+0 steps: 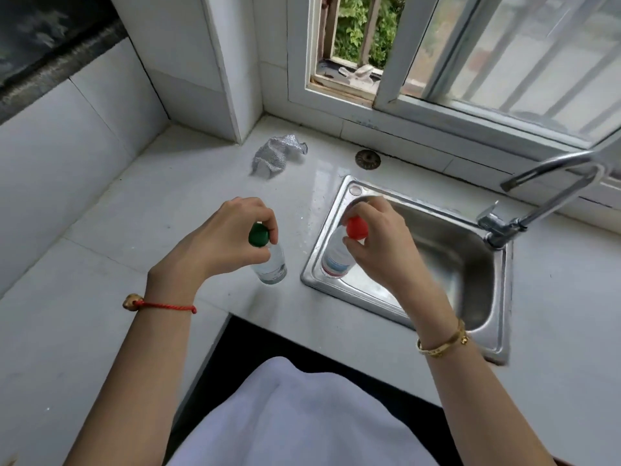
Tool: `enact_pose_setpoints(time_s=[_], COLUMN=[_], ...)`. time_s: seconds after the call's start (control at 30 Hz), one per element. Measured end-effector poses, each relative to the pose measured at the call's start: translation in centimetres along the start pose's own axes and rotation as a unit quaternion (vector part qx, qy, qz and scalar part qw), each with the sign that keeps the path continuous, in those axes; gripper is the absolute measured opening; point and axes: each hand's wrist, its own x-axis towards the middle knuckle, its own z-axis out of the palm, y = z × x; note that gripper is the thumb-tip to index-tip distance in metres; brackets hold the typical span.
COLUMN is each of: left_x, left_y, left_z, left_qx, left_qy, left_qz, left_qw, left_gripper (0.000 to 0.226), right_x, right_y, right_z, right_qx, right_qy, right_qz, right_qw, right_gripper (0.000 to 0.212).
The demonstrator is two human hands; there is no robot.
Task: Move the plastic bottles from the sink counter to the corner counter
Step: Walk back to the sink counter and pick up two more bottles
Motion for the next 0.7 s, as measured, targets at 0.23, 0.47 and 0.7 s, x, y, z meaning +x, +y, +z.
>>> enact_pose_setpoints(time_s=[0.23, 0.47, 0.7], left_x=[-1.6, -3.7, -6.2], left_y=[1.5, 4.0, 7.9], left_z=[1.5, 2.9, 5.6], left_qx=[0.017, 0.029, 0.047], left_qy=[-0.06, -0.13, -0.196], left_qz=[0.098, 0.207, 0.322], left_qw=[0.993, 0.969, 0.925], left_gripper=[0.025, 0.026, 0.026], right_x=[-7.9, -16.2, -24.8], right_y=[-1.1, -3.1, -5.7], right_z=[-0.2, 0.1, 0.4], right_qx=[0.002, 0.015, 0.023], right_qy=[0.06, 0.12, 0.175], right_qz=[0.087, 0.195, 0.301], right_qw=[0.994, 0.973, 0.937], right_gripper=[0.019, 0.022, 0.028])
